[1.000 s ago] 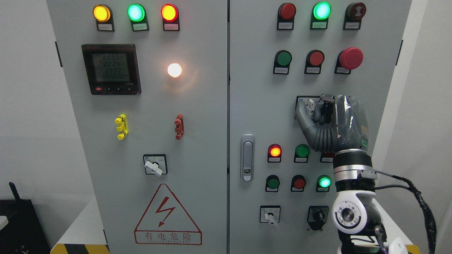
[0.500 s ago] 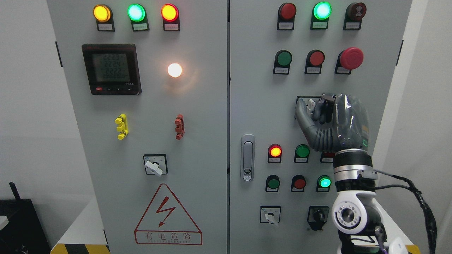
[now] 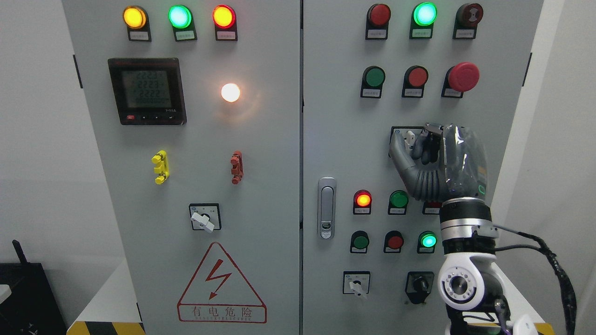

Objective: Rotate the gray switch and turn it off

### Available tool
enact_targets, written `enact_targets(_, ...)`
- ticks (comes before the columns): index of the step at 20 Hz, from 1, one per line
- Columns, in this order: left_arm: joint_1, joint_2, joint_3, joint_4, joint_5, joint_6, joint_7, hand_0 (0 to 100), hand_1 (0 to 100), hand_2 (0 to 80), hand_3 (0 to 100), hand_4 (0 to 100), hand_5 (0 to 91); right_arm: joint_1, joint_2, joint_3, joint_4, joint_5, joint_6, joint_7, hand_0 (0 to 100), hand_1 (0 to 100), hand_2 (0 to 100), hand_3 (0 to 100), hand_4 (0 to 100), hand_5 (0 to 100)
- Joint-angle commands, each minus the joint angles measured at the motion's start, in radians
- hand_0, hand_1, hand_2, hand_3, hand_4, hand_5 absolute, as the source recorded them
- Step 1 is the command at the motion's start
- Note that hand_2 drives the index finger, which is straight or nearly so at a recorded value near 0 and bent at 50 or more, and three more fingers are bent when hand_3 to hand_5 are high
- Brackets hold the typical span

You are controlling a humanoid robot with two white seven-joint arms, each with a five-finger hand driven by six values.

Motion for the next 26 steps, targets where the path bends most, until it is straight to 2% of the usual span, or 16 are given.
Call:
enact_targets(1,-0.009,-0.001,0.008,-0.025,0.02,-0.001,0.001,12,39,0.0,0,0,0.0,0.001,0.002,-0.001,-0.016,-0.001,-0.002,-0.001,48,43,73,100,100,100)
enact_targets(8,-0.009,0.001,0.008,-0.025,0.02,-0.001,0.001,12,39,0.0,0,0,0.0,0.006,-0.003,-0.004,-0.027,-0.001,-0.002,-0.005,48,42,73,100,100,100)
enact_targets(12,-0.009,0.0,0.008,-0.025,0.02,-0.001,0.001,12,39,0.0,0,0,0.0,0.027,-0.026,-0.007,-0.058,-0.002,-0.005,-0.006,48,42,73,100,100,100)
enact_targets(17,-0.009,-0.001,0.008,-0.025,0.02,-0.001,0.001,12,39,0.0,0,0,0.0,0.05,-0.064,-0.014,-0.085,-0.004,-0.025,-0.029,48,42,73,100,100,100)
enact_targets(21,-0.009,0.001,0.008,-0.025,0.02,-0.001,0.001,12,39,0.0,0,0,0.0,0.079,-0.089,-0.018,-0.116,-0.007,-0.028,-0.064,48,42,73,100,100,100)
enact_targets(23,-0.009,0.001,0.008,-0.025,0.02,-0.001,0.001,12,39,0.0,0,0,0.0,0.084,-0.092,-0.019,-0.128,-0.007,-0.036,-0.083,48,38,70,100,100,100)
enact_targets(26,-0.009,0.001,0.008,-0.025,0.02,-0.001,0.001,12,39,0.0,0,0,0.0,0.095,-0.091,-0.034,-0.136,-0.008,-0.099,-0.124,39,34,65,100,100,100)
